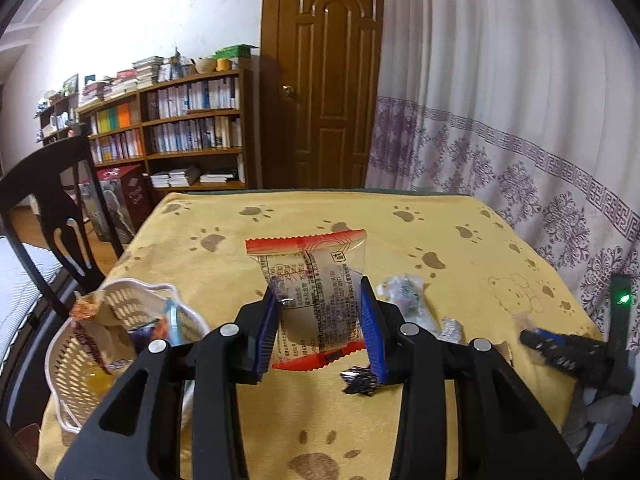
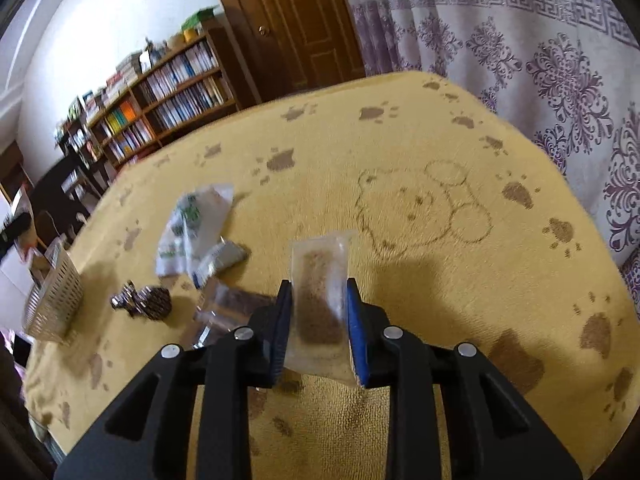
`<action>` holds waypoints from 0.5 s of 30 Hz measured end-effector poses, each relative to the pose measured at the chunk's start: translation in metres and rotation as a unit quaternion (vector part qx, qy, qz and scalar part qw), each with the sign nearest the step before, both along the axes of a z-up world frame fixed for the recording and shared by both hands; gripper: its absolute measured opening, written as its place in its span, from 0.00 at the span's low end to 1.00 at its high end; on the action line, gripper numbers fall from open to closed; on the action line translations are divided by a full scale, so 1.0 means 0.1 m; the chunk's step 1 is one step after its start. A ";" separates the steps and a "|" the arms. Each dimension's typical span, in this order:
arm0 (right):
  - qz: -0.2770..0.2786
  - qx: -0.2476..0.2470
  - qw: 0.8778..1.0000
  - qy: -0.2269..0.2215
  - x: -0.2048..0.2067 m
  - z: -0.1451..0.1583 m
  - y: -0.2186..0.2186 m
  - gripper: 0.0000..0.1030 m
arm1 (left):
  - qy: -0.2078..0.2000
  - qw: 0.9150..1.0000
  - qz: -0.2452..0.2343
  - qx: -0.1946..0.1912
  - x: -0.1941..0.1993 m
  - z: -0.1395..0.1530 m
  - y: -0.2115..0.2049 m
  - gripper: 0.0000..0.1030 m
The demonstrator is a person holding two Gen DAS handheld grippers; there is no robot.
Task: Organize snacks
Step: 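Carry the red-banded pack and granola bag toward the basket with both tools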
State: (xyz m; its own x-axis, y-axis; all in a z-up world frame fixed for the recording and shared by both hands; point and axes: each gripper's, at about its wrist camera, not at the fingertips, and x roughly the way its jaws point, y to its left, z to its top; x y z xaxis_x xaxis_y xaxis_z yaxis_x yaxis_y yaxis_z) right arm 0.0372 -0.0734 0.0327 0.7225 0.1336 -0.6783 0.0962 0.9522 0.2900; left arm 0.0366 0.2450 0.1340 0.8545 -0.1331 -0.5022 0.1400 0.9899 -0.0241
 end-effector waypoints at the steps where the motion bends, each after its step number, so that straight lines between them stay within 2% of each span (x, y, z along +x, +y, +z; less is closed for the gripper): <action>1: -0.003 0.008 1.000 -0.007 -0.02 0.04 -0.03 0.25 | -0.002 1.000 0.004 0.000 -0.02 0.01 0.03 0.38; 8: -0.011 0.024 0.999 -0.038 -0.12 0.24 -0.09 0.26 | -0.022 0.999 0.045 -0.002 -0.20 0.15 0.42 0.38; 15: 0.001 0.023 0.998 -0.052 -0.16 0.33 -0.01 0.25 | -0.040 0.994 0.101 0.004 -0.43 0.26 0.94 0.38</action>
